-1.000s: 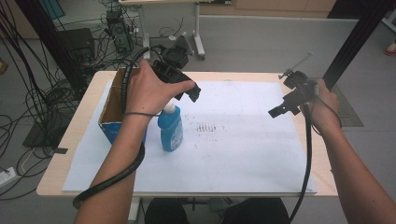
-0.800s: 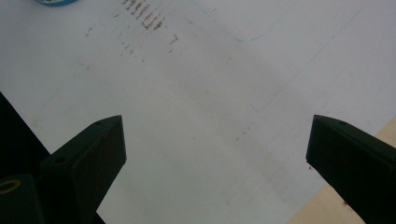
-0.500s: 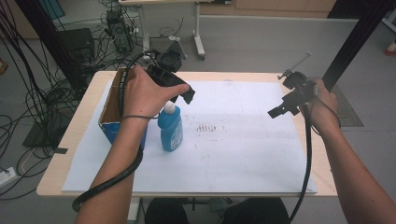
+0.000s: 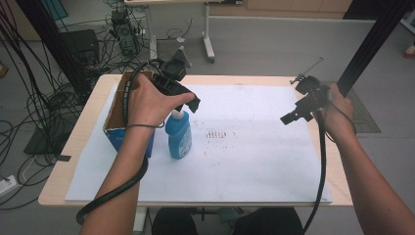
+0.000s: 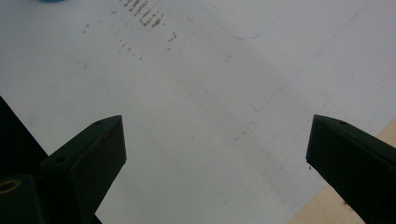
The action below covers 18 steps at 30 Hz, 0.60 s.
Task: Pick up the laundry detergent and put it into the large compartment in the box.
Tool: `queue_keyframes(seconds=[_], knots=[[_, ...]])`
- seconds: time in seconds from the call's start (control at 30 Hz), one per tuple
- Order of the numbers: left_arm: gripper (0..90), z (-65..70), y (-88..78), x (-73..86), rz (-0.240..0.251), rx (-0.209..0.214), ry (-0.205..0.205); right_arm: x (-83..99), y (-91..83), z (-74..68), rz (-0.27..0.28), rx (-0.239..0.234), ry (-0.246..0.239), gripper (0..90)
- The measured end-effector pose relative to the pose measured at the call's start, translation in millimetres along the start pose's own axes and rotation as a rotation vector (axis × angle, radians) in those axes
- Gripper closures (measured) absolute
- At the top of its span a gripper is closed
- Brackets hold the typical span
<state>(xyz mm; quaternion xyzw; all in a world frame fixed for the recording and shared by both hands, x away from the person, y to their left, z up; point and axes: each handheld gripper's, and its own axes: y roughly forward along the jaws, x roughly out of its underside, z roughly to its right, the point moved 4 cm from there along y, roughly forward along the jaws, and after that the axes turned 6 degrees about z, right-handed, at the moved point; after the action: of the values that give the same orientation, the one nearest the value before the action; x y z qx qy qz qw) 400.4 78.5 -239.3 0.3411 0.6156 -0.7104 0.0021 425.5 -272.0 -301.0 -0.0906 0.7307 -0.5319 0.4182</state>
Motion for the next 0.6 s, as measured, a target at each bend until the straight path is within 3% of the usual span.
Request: queue_keyframes(seconds=[0.6], knots=[[7.7, -6.0, 24.1, 9.1, -0.024, 0.017, -0.018, -0.2, 1.9, -0.2, -0.013, 0.007, -0.005, 4.5]])
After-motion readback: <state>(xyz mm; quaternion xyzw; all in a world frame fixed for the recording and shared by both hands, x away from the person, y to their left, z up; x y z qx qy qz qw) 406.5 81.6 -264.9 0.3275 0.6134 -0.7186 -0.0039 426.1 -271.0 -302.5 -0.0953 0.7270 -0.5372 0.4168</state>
